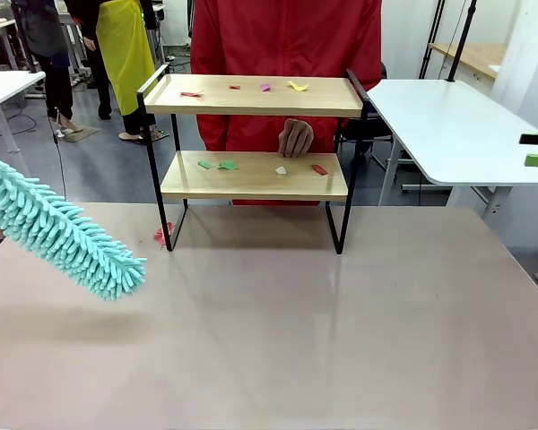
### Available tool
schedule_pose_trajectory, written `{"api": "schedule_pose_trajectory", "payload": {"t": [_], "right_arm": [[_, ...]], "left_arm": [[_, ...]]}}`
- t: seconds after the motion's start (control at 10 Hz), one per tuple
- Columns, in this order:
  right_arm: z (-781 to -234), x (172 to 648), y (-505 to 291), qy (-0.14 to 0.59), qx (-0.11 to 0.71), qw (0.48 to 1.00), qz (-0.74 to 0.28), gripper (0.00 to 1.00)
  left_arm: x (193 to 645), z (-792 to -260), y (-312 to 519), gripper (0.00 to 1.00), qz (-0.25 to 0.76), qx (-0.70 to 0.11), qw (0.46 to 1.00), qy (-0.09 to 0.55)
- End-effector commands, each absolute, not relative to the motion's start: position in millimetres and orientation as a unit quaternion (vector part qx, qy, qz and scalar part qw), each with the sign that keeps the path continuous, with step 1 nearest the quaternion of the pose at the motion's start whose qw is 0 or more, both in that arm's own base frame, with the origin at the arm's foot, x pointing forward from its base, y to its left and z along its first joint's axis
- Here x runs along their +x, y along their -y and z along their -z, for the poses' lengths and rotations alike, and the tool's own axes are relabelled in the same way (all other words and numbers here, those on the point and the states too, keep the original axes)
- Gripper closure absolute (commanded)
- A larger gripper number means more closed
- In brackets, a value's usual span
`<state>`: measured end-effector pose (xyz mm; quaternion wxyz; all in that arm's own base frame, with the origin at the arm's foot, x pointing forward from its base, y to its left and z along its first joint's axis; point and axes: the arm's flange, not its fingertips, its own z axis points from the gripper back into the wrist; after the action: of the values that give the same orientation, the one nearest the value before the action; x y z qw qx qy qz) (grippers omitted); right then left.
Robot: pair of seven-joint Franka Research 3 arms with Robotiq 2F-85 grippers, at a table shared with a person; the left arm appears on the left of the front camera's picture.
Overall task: Clean the shelf.
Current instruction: Clean the specific section of the Shelf indicated by the human with the Duster.
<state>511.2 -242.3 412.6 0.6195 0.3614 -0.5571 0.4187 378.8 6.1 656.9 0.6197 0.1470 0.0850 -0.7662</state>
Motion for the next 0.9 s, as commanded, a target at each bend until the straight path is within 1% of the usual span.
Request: {"api": "schedule_pose_trajectory", "payload": {"t": [0.0,0.3,0.4,0.5,0.6,0.8], "right_arm": [[-414.7,510.4,240.5,0.558,0.361,0.618,-0.420,0.00],[-414.7,510.4,240.5,0.558,0.361,0.618,-0.420,0.00],[-414.7,510.4,240.5,0.558,0.361,0.618,-0.420,0.00],[-414.7,510.4,240.5,0.558,0.361,0.618,-0.420,0.00],[-414.7,510.4,240.5,0.558,0.361,0.618,-0.420,0.00],[-414.7,510.4,240.5,0.558,0.361,0.618,-0.420,0.00]], "left_arm": [[378.5,-656.8,-7.0,0.87,0.767,0.147,0.621,-0.075],[378.5,-656.8,-7.0,0.87,0.767,0.147,0.621,-0.075],[378.8,-656.9,-6.1,0.87,0.766,0.147,0.620,-0.085],[360.2,-667.5,-7.9,0.87,0.775,0.130,0.615,-0.058],[346.7,-659.8,-3.9,0.87,0.795,0.140,0.588,-0.053],[342.8,-642.2,0.6,0.87,0.803,0.120,0.583,0.011]]}}
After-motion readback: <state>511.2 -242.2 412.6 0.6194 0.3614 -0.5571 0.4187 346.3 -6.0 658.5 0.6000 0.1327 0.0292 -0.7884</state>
